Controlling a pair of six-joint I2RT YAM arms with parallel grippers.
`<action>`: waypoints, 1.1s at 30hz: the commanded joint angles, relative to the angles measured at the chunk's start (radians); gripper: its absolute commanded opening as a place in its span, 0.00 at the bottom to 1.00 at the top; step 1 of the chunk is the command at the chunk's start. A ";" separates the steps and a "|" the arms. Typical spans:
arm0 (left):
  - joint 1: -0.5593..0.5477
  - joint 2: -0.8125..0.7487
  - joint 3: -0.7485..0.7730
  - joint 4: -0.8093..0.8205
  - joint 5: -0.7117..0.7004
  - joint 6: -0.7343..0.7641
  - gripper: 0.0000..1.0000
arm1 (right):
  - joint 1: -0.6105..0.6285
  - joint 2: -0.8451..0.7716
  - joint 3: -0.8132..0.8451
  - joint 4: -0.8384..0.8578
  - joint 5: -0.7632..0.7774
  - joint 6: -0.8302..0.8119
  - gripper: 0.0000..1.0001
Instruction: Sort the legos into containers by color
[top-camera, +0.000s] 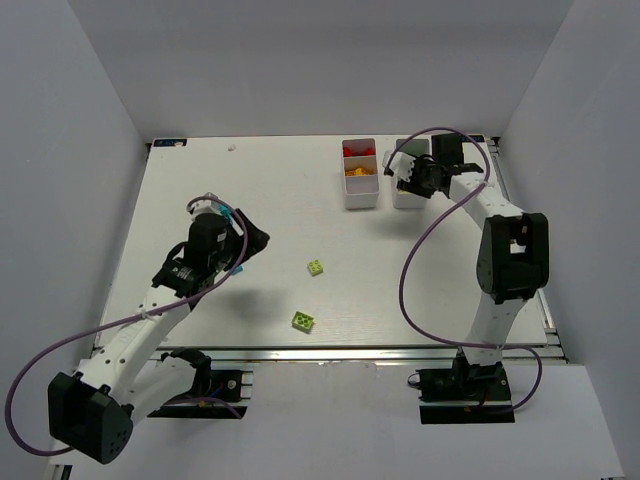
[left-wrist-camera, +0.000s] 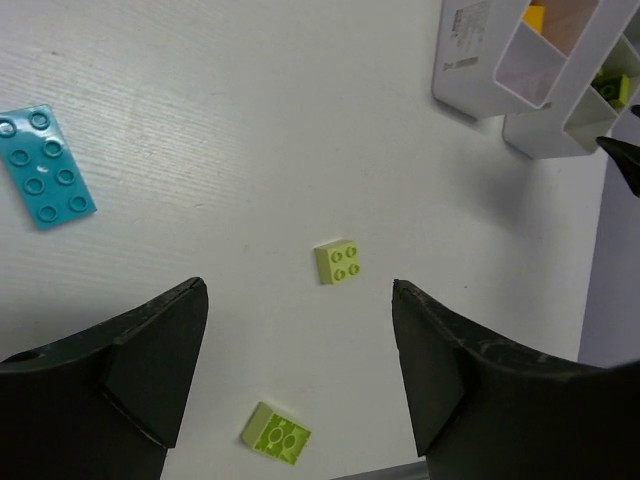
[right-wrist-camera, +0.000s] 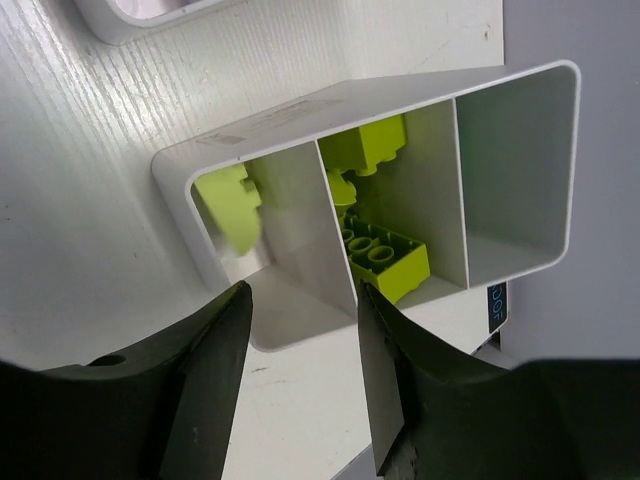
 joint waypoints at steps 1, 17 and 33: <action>0.005 0.018 0.048 -0.079 -0.039 -0.024 0.83 | -0.012 -0.086 -0.012 0.022 -0.033 0.019 0.52; 0.047 0.101 0.048 -0.310 -0.133 -0.095 0.81 | 0.086 -0.478 -0.265 -0.262 -0.800 0.225 0.89; 0.061 0.083 0.016 -0.327 -0.195 -0.122 0.83 | 0.573 -0.348 -0.373 0.160 -0.020 1.304 0.89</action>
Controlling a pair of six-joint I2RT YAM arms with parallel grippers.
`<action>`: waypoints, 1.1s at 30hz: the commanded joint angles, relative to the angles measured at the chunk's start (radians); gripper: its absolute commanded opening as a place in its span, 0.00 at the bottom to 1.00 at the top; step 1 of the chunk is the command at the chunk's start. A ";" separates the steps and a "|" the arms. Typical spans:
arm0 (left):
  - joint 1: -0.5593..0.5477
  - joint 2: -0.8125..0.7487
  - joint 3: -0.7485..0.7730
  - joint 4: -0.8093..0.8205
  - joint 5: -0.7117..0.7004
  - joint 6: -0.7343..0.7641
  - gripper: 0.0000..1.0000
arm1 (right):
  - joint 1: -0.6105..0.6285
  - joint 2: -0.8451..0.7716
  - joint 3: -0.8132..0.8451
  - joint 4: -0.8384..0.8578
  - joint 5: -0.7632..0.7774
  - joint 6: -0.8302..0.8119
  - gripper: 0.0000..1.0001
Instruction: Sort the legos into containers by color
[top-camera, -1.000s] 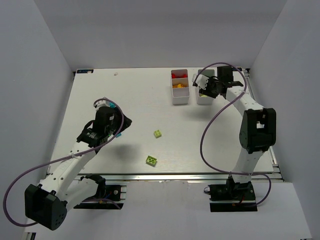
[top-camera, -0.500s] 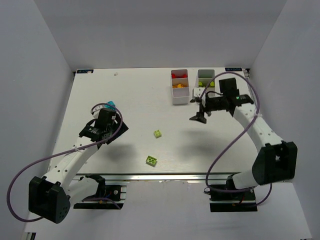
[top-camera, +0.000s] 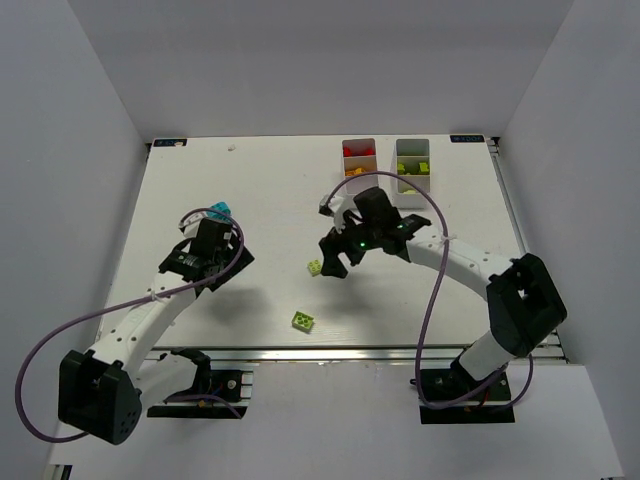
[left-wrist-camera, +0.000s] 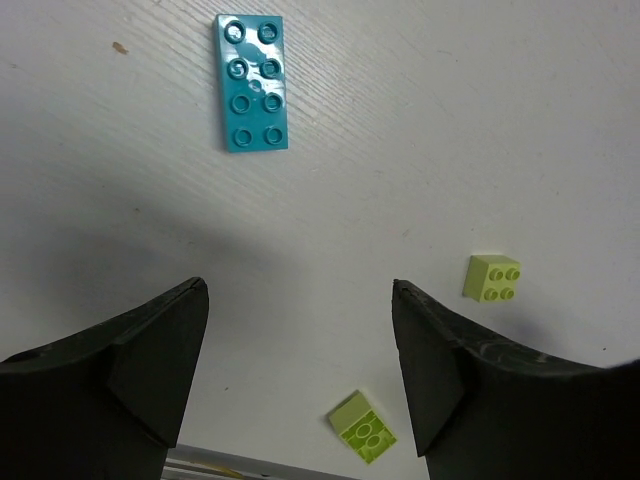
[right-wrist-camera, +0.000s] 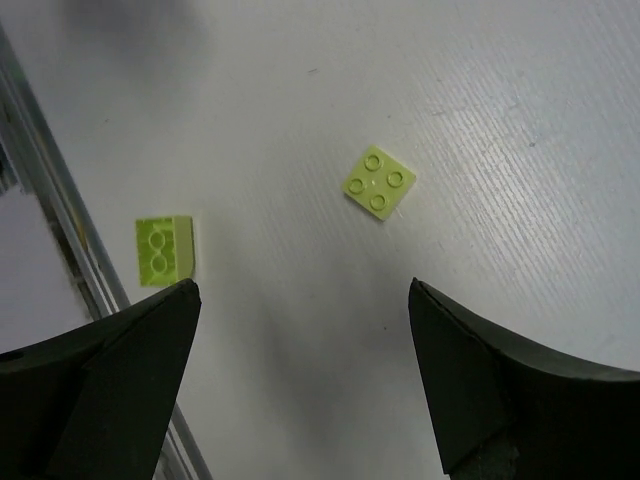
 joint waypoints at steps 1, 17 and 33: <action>0.007 -0.080 -0.018 -0.033 -0.072 -0.032 0.83 | 0.079 0.017 0.023 0.122 0.314 0.347 0.89; 0.009 -0.183 -0.077 -0.053 -0.099 -0.097 0.83 | 0.214 0.243 0.127 0.156 0.704 0.446 0.85; 0.009 -0.211 -0.080 -0.078 -0.108 -0.109 0.83 | 0.245 0.338 0.141 0.167 0.643 0.417 0.70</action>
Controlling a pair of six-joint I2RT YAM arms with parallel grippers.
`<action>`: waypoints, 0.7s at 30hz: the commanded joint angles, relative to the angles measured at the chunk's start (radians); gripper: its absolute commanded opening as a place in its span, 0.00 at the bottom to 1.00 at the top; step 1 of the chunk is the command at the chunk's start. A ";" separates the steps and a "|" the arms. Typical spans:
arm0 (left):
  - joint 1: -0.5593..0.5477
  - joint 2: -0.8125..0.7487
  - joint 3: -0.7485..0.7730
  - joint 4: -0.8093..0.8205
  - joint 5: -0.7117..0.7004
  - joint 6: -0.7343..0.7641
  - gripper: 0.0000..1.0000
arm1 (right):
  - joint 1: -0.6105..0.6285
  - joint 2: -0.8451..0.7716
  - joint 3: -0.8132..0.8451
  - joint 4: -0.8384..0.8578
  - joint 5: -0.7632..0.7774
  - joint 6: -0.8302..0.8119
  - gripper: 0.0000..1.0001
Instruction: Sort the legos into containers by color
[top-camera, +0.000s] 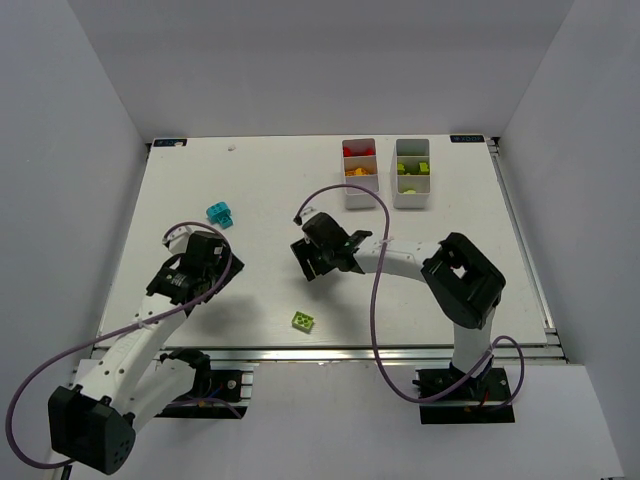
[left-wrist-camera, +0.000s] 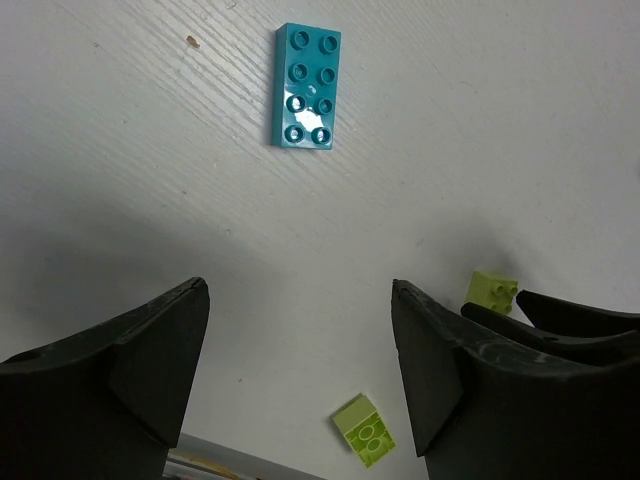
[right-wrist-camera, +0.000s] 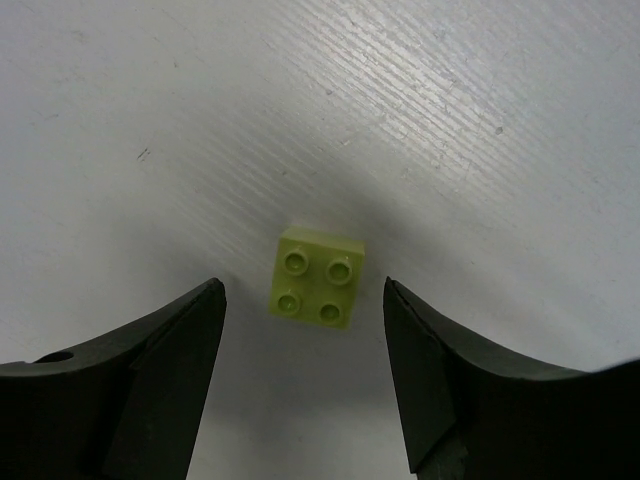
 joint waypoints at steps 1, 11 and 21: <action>0.004 -0.034 -0.006 -0.016 -0.027 -0.014 0.82 | 0.006 0.019 0.020 0.048 0.000 -0.015 0.69; 0.004 -0.052 -0.017 -0.019 -0.027 -0.023 0.82 | 0.006 0.030 0.017 0.062 0.022 -0.066 0.53; 0.004 -0.089 -0.029 -0.011 -0.013 -0.034 0.80 | -0.020 -0.084 -0.044 0.106 -0.035 -0.207 0.24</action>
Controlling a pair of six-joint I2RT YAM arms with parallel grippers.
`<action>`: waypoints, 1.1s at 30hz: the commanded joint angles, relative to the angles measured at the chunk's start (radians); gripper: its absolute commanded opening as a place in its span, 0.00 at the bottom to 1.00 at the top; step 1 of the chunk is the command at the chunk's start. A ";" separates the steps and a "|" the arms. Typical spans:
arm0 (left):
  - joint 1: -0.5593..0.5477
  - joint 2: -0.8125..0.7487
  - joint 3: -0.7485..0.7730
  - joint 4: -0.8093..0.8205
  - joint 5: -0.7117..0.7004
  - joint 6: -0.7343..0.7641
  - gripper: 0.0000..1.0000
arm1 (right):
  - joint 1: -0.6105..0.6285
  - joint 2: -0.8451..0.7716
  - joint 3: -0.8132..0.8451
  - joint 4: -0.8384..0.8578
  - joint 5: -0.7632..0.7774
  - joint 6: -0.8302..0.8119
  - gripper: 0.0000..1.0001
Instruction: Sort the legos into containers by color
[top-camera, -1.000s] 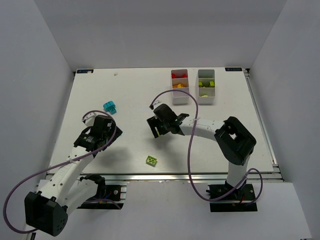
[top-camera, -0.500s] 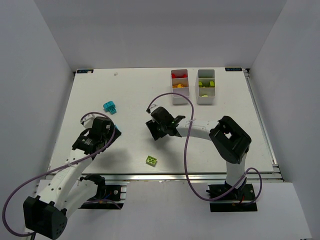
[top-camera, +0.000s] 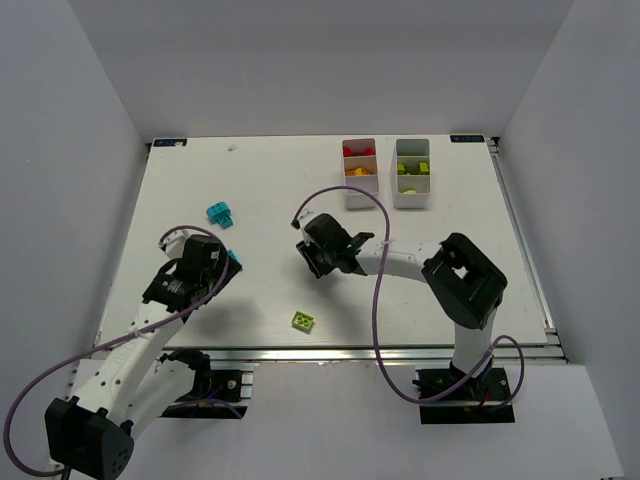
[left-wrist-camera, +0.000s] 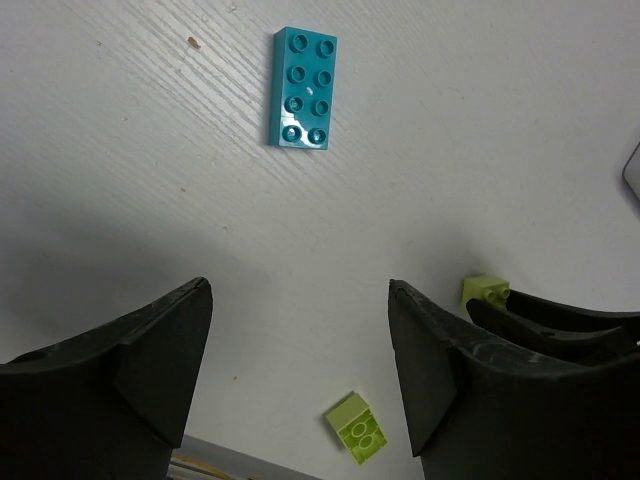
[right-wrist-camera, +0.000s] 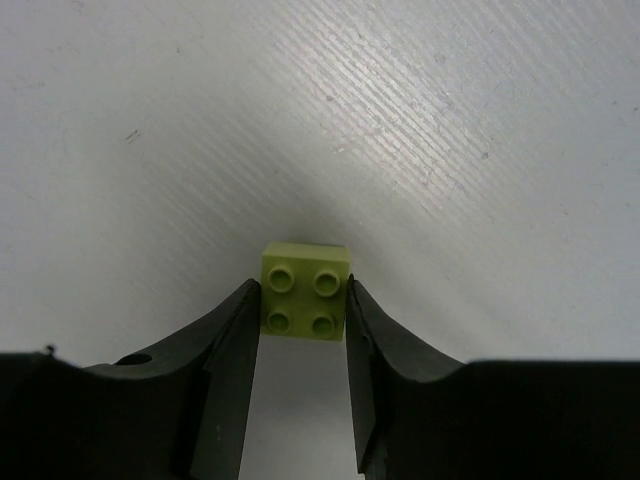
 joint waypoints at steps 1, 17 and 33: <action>0.004 -0.034 -0.019 0.001 -0.004 -0.013 0.80 | -0.027 -0.118 -0.020 0.054 -0.046 -0.085 0.17; 0.004 -0.059 -0.054 0.075 0.047 -0.012 0.78 | -0.552 -0.358 0.004 -0.162 -0.681 -0.726 0.00; 0.004 -0.014 -0.069 0.127 0.087 0.000 0.77 | -0.825 -0.075 0.305 -0.254 -0.643 -1.271 0.00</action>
